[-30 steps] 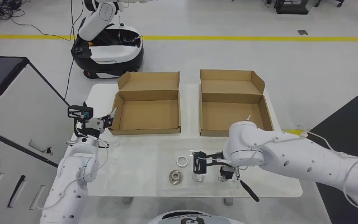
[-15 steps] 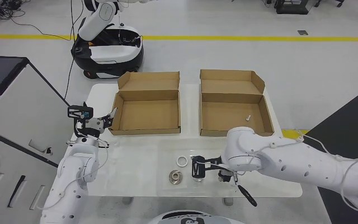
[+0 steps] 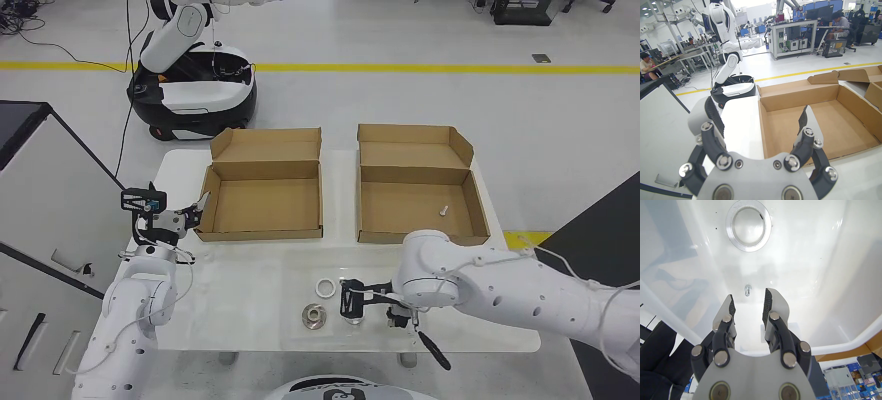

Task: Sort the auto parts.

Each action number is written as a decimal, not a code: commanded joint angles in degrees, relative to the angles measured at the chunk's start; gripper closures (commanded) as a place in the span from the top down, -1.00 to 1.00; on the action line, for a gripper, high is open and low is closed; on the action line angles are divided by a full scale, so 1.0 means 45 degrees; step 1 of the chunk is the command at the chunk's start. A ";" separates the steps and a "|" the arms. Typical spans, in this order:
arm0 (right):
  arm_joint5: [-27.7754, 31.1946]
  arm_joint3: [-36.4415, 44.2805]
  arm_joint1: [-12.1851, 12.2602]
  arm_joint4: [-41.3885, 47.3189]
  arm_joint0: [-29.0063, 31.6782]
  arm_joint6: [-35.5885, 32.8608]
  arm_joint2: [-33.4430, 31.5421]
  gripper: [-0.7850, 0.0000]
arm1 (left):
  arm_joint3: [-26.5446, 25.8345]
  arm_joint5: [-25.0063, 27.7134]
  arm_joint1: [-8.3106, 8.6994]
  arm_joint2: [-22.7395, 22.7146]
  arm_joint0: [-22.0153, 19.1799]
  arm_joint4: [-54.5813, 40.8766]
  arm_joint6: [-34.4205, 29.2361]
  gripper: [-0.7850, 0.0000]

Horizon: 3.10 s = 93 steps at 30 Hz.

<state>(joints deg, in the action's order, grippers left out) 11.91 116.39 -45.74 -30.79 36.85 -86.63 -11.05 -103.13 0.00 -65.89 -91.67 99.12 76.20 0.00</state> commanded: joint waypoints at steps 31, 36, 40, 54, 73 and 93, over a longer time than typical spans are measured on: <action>-0.0176 -0.0332 -0.0041 -0.0405 0.1100 -0.0185 -0.0591 -0.16 | 0.0000 0.0000 0.0000 0.0000 0.0000 0.0000 0.0000 1.00; -0.0169 -0.0344 -0.0017 -0.0462 0.1238 -0.0214 -0.0720 -0.21 | 0.0000 0.0000 0.0000 0.0000 0.0000 0.0000 0.0000 1.00; -0.0146 -0.0368 -0.0013 -0.0455 0.1335 -0.0231 -0.0823 -0.28 | 0.0000 0.0000 0.0000 0.0000 0.0000 0.0000 0.0000 1.00; 0.0052 -0.0473 -0.0074 -0.0383 0.1506 -0.0304 -0.0991 -0.51 | 0.0000 0.0000 0.0000 0.0000 0.0000 0.0000 0.0000 1.00; -0.0265 -0.0392 -0.0192 -0.0752 0.1715 -0.0264 -0.1101 -0.36 | 0.0000 0.0000 0.0000 0.0000 0.0000 0.0000 0.0000 1.00; -0.0373 -0.0554 -0.0520 -0.0907 0.1926 -0.0304 -0.1237 -0.50 | 0.0000 0.0000 0.0000 0.0000 0.0000 0.0000 0.0000 1.00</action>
<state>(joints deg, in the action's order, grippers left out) 10.26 113.88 -48.06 -34.84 45.50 -88.01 -16.62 -103.13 0.00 -65.89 -91.67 99.12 76.20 0.00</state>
